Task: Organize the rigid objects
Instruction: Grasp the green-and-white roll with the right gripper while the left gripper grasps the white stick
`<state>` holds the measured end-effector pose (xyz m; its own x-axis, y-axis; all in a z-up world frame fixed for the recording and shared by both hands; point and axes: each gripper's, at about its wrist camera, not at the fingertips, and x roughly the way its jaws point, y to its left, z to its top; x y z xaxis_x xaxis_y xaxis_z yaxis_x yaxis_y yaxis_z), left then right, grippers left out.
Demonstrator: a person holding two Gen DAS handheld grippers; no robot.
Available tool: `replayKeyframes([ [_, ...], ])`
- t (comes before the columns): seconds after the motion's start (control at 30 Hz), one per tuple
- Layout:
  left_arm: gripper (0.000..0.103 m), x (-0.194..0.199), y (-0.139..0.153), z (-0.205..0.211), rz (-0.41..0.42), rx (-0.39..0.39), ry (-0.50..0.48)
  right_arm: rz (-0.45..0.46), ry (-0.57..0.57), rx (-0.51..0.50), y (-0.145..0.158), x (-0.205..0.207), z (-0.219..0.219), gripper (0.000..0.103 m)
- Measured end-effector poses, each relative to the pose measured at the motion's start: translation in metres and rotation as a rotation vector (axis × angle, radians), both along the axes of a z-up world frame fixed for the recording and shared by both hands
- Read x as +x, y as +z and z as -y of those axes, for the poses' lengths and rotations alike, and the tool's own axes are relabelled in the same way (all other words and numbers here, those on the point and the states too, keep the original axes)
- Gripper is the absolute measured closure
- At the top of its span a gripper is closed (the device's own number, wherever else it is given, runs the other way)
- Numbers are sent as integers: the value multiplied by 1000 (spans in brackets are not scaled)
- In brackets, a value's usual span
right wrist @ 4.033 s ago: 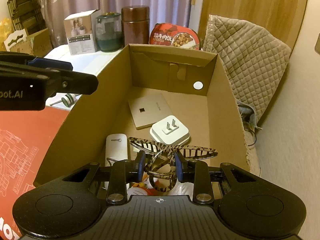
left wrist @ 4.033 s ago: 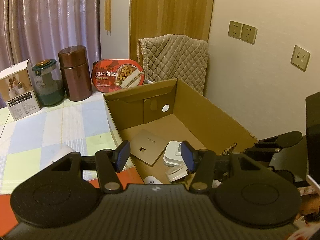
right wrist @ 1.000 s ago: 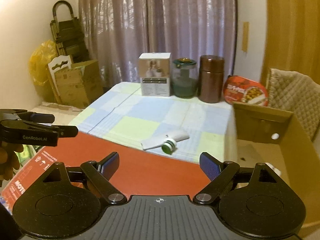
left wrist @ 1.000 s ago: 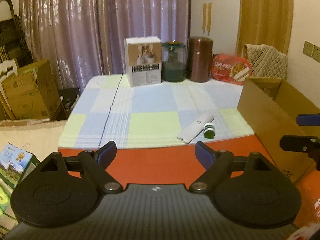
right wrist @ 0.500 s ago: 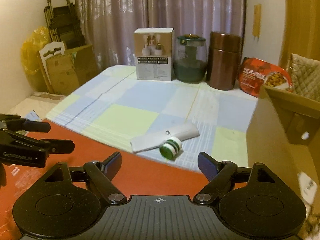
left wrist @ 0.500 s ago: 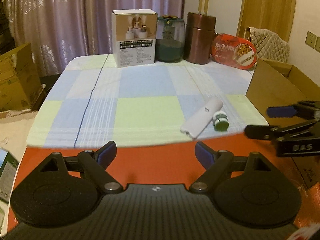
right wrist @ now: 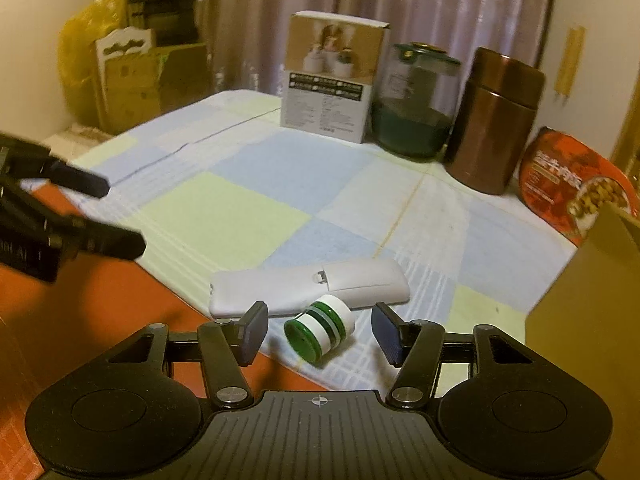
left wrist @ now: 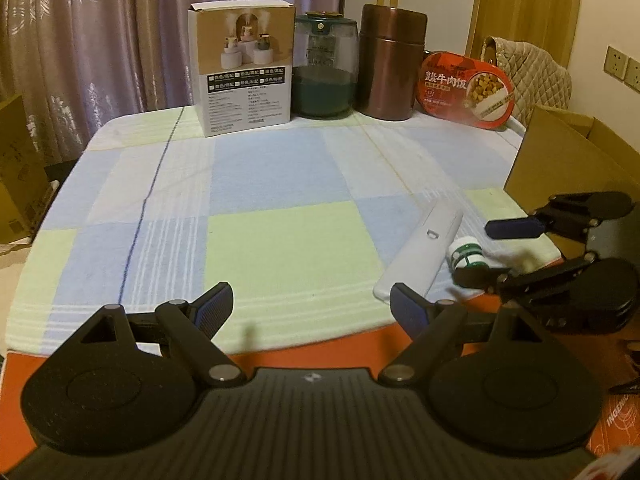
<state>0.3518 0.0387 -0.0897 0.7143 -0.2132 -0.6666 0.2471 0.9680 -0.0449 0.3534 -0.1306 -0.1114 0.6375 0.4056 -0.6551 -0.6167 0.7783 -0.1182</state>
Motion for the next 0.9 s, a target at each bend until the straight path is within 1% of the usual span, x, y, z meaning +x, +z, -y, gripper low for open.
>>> replayKeyframes([
  [0.13, 20, 6, -4, 2, -5, -7, -28, 9, 57, -24, -10, 6, -4, 50],
  [0.2, 20, 7, -6, 4, -9, -8, -41, 6, 76, -44, -12, 6, -6, 55],
  [0.23, 20, 8, -8, 4, -11, -10, -47, 2, 80, -52, -13, 6, -7, 61],
  [0.27, 20, 8, -8, 5, -10, -13, -54, -9, 81, -63, -14, 6, -8, 63],
  [0.3, 20, 9, -9, 6, -8, -15, -64, -20, 78, -66, -14, 6, -8, 63],
  [0.4, 20, 11, -10, 11, 3, -8, -97, -82, 19, -22, -10, 12, 0, 64],
  [0.53, 21, 14, -12, 25, 32, 16, -166, -106, -78, 35, 1, 17, 12, 64],
  [0.6, 23, 17, -16, 35, 43, 31, -201, -106, -108, 50, 6, 17, 17, 64],
  [0.73, 36, 25, -29, 56, 45, 58, -261, -105, -150, 71, 17, 20, 27, 64],
  [0.8, 39, 29, -35, 64, 43, 65, -283, -108, -161, 79, 20, 22, 30, 64],
  [0.83, 42, 31, -38, 67, 37, 64, -290, -110, -167, 82, 21, 22, 32, 64],
  [0.9, 45, 35, -44, 74, 30, 74, -303, -113, -174, 88, 21, 23, 34, 64],
])
